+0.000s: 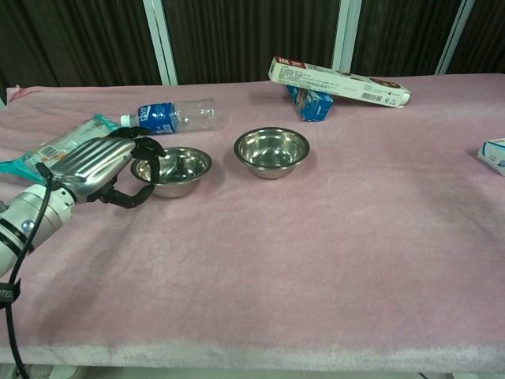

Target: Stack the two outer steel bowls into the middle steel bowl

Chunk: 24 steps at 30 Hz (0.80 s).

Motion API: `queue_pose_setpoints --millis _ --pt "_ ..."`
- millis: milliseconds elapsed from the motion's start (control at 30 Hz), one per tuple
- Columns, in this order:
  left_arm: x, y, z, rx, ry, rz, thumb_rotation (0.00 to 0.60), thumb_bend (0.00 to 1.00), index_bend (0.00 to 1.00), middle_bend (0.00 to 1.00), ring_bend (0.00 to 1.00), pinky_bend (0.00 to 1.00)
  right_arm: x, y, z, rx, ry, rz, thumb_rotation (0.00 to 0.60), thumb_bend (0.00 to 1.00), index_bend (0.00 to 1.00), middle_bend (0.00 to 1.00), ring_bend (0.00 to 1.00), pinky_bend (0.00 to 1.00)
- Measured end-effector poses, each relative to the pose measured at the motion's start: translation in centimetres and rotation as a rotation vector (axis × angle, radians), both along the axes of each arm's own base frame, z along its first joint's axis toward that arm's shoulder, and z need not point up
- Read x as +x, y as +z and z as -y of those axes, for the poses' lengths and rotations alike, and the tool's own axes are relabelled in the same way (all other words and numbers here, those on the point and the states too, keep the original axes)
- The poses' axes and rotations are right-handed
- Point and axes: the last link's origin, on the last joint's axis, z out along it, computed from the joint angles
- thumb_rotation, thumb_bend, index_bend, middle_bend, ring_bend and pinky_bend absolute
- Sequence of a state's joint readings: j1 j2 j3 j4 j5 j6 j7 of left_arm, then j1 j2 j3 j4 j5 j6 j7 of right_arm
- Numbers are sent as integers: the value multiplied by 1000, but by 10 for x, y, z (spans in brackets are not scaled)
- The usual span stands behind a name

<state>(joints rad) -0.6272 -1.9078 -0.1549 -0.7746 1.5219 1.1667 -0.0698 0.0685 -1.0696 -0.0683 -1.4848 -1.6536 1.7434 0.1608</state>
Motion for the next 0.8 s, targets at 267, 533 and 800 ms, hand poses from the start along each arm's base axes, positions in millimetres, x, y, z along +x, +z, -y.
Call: queue_pose_setpoints --millis 267,533,800 --pt "25 10 -18 113 -90 84 600 553 759 265 66 58 1 6 -1 0 13 30 600 386 78 0 0 0" --pt "77 5 -35 125 -183 164 600 548 757 278 69 59 0 16 -9 -29 34 65 600 386 78 0 0 0" --pt "113 -32 -41 54 -180 147 600 517 750 285 76 61 -3 26 -15 -64 35 94 600 386 10 0 0 0"
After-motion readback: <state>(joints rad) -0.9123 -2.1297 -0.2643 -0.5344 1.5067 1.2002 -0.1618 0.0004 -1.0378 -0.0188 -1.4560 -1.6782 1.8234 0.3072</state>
